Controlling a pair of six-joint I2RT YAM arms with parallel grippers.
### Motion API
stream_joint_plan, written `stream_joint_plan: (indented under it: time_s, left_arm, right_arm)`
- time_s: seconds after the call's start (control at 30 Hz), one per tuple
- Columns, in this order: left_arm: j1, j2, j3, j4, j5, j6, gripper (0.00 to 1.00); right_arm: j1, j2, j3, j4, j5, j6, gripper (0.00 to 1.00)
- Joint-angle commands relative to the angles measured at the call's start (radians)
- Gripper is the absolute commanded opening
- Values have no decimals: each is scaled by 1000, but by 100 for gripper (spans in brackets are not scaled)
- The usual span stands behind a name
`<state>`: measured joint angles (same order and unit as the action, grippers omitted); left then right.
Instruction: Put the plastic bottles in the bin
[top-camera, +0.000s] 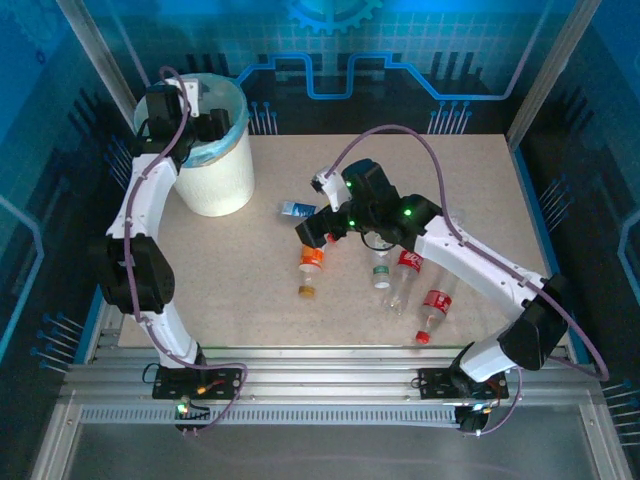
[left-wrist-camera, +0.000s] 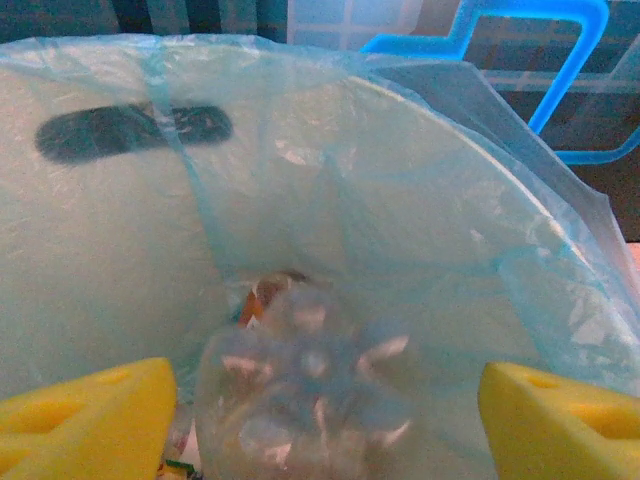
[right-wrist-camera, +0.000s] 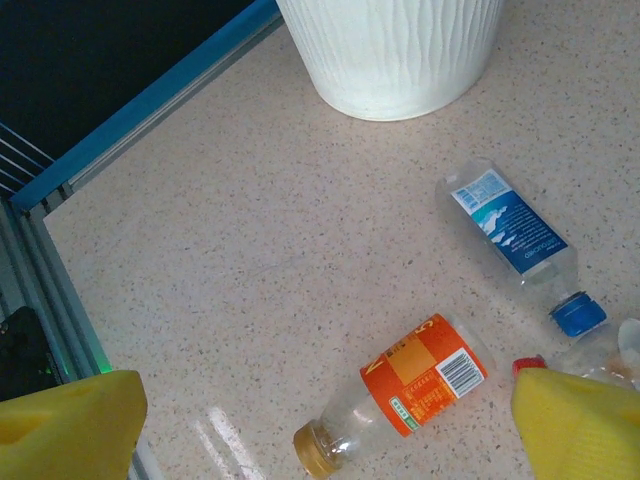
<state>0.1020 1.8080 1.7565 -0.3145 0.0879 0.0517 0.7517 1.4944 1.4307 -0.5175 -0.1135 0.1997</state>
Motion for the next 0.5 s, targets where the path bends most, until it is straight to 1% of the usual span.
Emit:
stream_joint_plan:
  time_s: [0.0,0.17,0.47]
  left_arm:
    - [2,-24,64,-49,10,-27,82]
    - [6,-47,161,-92,4,-74,81]
    - [9,-24,293,-252,35,-241,64]
  right_arm:
    - [4,10,15,-21,-17,14,95]
    - [8,27,31,-27,-28,10,95]
    - [18,45,64,-35,-43,6,94]
